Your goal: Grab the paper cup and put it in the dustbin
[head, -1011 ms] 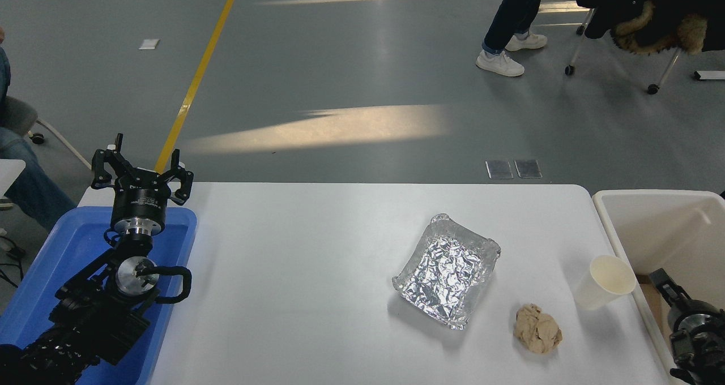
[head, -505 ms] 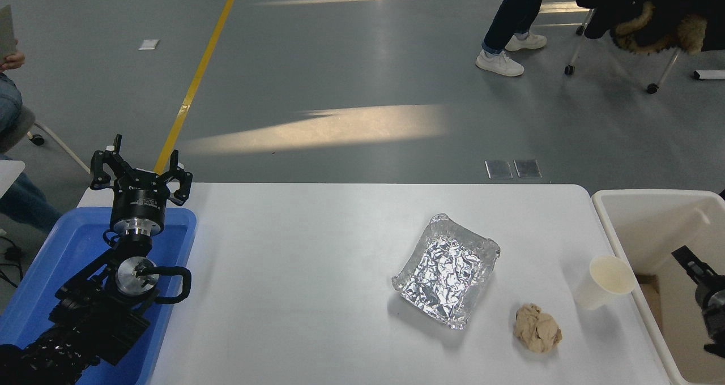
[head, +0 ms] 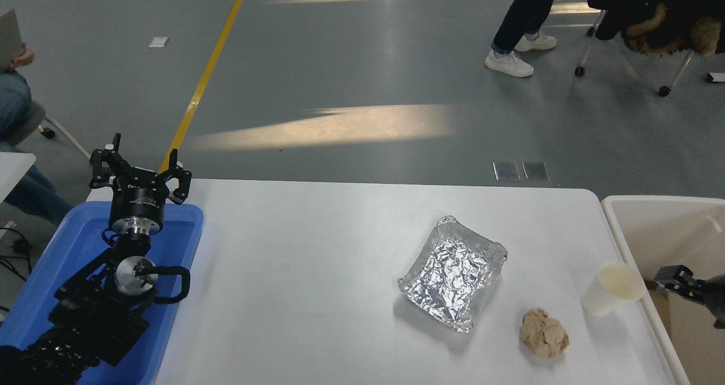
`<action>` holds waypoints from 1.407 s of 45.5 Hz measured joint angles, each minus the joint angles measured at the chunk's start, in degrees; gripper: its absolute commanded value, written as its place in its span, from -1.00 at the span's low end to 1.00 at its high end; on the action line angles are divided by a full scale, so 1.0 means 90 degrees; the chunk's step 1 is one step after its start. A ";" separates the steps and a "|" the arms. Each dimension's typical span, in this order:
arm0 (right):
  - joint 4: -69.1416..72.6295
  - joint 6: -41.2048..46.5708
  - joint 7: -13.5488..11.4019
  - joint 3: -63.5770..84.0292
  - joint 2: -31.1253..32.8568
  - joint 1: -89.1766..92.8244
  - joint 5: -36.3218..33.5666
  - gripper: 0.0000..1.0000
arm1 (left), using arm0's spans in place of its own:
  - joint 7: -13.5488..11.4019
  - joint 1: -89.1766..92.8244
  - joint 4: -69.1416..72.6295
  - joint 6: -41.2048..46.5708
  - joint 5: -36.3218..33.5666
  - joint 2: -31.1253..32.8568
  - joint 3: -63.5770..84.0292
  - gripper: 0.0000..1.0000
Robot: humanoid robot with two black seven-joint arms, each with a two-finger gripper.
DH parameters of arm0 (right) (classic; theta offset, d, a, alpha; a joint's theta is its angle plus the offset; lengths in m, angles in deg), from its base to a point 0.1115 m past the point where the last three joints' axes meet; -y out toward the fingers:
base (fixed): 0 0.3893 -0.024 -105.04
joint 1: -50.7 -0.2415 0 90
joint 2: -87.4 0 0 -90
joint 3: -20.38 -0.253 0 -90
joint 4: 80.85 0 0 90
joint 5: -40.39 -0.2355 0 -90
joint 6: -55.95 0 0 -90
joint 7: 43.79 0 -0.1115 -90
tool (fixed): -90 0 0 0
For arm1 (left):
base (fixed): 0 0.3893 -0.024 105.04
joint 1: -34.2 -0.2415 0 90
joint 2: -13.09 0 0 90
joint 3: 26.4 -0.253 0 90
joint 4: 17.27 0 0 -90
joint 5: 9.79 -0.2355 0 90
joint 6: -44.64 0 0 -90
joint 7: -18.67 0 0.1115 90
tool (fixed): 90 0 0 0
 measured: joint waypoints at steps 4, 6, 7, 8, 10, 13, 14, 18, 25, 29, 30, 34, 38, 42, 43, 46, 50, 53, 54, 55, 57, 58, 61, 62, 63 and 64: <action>0.0834 0.0517 0.0003 0.0306 -0.0379 -0.0884 0.0074 1.00 | 0.0000 0.0000 0.0002 0.0001 0.0001 -0.0001 0.0000 0.98; 0.1069 0.0734 0.0003 0.0390 -0.0506 -0.1371 0.0097 1.00 | -0.0001 -0.0001 0.0003 0.0001 0.0005 -0.0002 0.0000 0.98; 0.1186 0.0860 0.0002 0.0426 -0.0576 -0.1628 0.0109 1.00 | -0.0001 -0.0001 0.0003 0.0002 0.0008 -0.0002 0.0001 0.98; 0.1316 0.1013 0.0002 0.0456 -0.0654 -0.1975 0.0121 1.00 | -0.0001 -0.0002 0.0003 0.0002 0.0007 -0.0002 0.0000 0.98; 0.1516 0.1282 0.0003 0.0497 -0.0793 -0.2644 0.0135 1.00 | -0.0001 -0.0003 0.0004 0.0003 0.0007 -0.0003 0.0001 0.98; 0.1712 0.1591 0.0008 0.0529 -0.0968 -0.3634 0.0140 1.00 | -0.0001 -0.0005 0.0005 0.0003 0.0010 -0.0004 0.0003 0.98; 0.1791 0.1757 0.0009 0.0541 -0.1042 -0.4050 0.0144 1.00 | -0.0001 -0.0007 0.0005 0.0004 0.0011 -0.0004 0.0004 0.98; 0.1974 0.2241 0.0009 0.0543 -0.1215 -0.5357 0.0149 1.00 | -0.0005 -0.0010 0.0006 0.0004 0.0013 -0.0004 0.0008 0.98; 0.2194 0.2843 0.0013 0.0351 -0.1452 -0.7236 0.0122 1.00 | -0.0010 -0.0012 0.0007 0.0005 0.0016 -0.0003 0.0009 0.98; 0.2282 0.3028 0.0012 0.0201 -0.1567 -0.8076 0.0007 1.00 | -0.0010 -0.0013 0.0006 0.0007 0.0015 -0.0002 0.0009 0.98; 0.2299 0.3062 0.0012 0.0168 -0.1595 -0.8252 -0.0020 1.00 | -0.0010 -0.0013 0.0006 0.0008 0.0018 -0.0002 0.0009 0.98; 0.2378 0.3181 0.0004 0.0051 -0.1706 -0.8924 -0.0118 1.00 | -0.0010 -0.0013 0.0006 0.0010 0.0018 0.0000 0.0009 0.98; 0.2435 0.3252 -0.0005 -0.0014 -0.1771 -0.9363 -0.0178 1.00 | -0.0010 -0.0014 0.0006 0.0011 0.0019 0.0002 0.0010 0.98; 0.2470 0.3297 -0.0012 -0.0046 -0.1808 -0.9604 -0.0215 1.00 | -0.0010 -0.0015 0.0007 0.0012 0.0019 0.0003 0.0010 0.98; 0.2479 0.3305 -0.0012 -0.0054 -0.1815 -0.9636 -0.0221 1.00 | -0.0010 -0.0015 0.0007 0.0012 0.0019 0.0003 0.0011 0.98; 0.2499 0.3329 -0.0019 -0.0063 -0.1830 -0.9684 -0.0237 1.00 | -0.0010 -0.0015 0.0007 0.0012 0.0019 0.0004 0.0010 0.98; 0.2510 0.3348 -0.0023 -0.0062 -0.1839 -0.9671 -0.0241 1.00 | -0.0010 -0.0015 0.0007 0.0012 0.0019 0.0005 0.0010 0.98; 0.2510 0.3361 -0.0029 -0.0012 -0.1838 -0.9549 -0.0213 1.00 | -0.0011 -0.0015 0.0007 0.0012 0.0019 0.0006 0.0010 0.98; 0.2499 0.3363 -0.0030 0.0031 -0.1831 -0.9460 -0.0189 1.00 | -0.0011 -0.0015 0.0007 0.0012 0.0019 0.0006 0.0010 0.98; 0.2484 0.3361 -0.0032 0.0064 -0.1821 -0.9388 -0.0171 1.00 | -0.0012 -0.0015 0.0007 0.0012 0.0019 0.0006 0.0010 0.98; 0.2435 0.3256 -0.0032 0.0169 -0.1783 -0.9158 -0.0112 1.00 | -0.0012 -0.0015 0.0007 0.0012 0.0019 0.0006 0.0010 0.98; 0.2413 0.3191 -0.0036 0.0220 -0.1763 -0.9051 -0.0085 1.00 | -0.0012 -0.0014 0.0006 0.0012 0.0018 0.0006 0.0010 0.98; 0.2325 0.2877 -0.0038 0.0376 -0.1676 -0.8591 0.0000 1.00 | -0.0013 -0.0014 0.0007 0.0013 0.0017 0.0006 0.0011 0.98; 0.2287 0.2764 -0.0039 0.0419 -0.1643 -0.8432 0.0022 1.00 | -0.0013 -0.0014 0.0008 0.0013 0.0019 0.0006 0.0011 0.98; 0.2253 0.2647 -0.0039 0.0457 -0.1612 -0.8266 0.0040 1.00 | -0.0013 -0.0014 0.0008 0.0014 0.0018 0.0006 0.0011 0.98; 0.2204 0.2474 -0.0040 0.0500 -0.1568 -0.8022 0.0064 1.00 | -0.0013 -0.0014 0.0006 0.0014 0.0018 0.0007 0.0011 0.98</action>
